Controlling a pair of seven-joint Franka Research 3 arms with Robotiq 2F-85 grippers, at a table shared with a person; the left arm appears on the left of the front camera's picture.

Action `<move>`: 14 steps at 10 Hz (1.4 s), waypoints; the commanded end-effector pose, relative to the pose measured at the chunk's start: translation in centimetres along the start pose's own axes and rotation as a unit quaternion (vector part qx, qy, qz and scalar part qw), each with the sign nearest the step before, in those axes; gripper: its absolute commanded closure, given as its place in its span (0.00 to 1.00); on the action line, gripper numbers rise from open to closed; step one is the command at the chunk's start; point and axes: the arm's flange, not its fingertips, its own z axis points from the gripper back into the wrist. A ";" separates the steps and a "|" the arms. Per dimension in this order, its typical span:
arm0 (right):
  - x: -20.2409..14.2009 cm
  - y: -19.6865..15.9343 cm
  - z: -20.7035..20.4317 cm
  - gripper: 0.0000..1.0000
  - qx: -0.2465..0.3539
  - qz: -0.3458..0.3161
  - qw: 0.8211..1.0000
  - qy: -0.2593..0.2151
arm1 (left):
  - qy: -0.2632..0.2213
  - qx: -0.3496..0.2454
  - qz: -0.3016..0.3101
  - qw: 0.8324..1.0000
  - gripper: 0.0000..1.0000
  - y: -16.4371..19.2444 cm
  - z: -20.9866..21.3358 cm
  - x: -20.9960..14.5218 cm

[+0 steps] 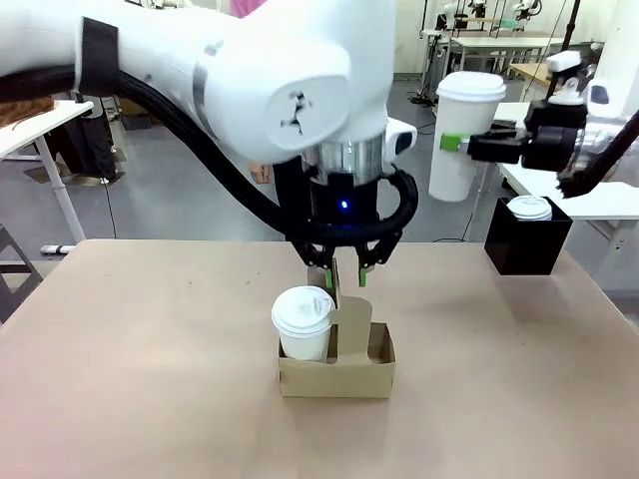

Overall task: Pour a drink into a cup and package it in a carrier.
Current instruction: Insert the held 600 ml Paper Cup into the Cup Carrier.

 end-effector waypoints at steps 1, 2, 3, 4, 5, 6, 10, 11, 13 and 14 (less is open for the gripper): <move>-1.5 -1.4 -0.6 0.20 0.088 0.026 0.996 0.020 | 0.036 -0.037 -0.041 0.998 0.17 3.4 2.8 0.4; -2.8 -1.0 -0.9 0.20 0.139 0.036 0.989 0.020 | 0.048 -0.058 -0.065 0.995 0.08 5.1 4.0 0.9; -4.1 -0.8 -1.4 0.20 0.189 0.040 0.981 0.011 | 0.051 -0.079 -0.088 0.992 0.00 7.2 5.2 1.7; -5.5 -0.4 -2.1 0.20 0.226 0.051 0.973 0.016 | 0.055 -0.110 -0.128 0.984 0.00 9.4 6.3 2.2; -6.9 0.0 -2.7 0.20 0.250 0.056 0.967 0.017 | 0.054 -0.134 -0.172 0.974 0.00 11.6 6.9 2.4; -8.3 0.6 -3.2 0.20 0.257 0.059 0.964 0.019 | 0.041 -0.161 -0.209 0.964 0.00 14.0 7.0 2.4; -9.1 1.1 -3.4 0.20 0.249 0.042 0.967 0.023 | 0.016 -0.149 -0.219 0.964 0.00 15.8 7.7 3.7; -9.1 1.1 -3.4 0.20 0.249 0.042 0.967 0.023 | 0.016 -0.149 -0.219 0.964 0.00 15.8 7.7 3.7; -9.5 1.5 -3.3 0.20 0.251 0.051 0.967 0.007 | 0.003 -0.145 -0.234 0.961 0.00 16.8 7.4 3.2; -9.7 2.3 -4.0 0.20 0.267 0.055 0.962 -0.006 | -0.007 -0.165 -0.247 0.955 0.00 18.4 6.9 3.2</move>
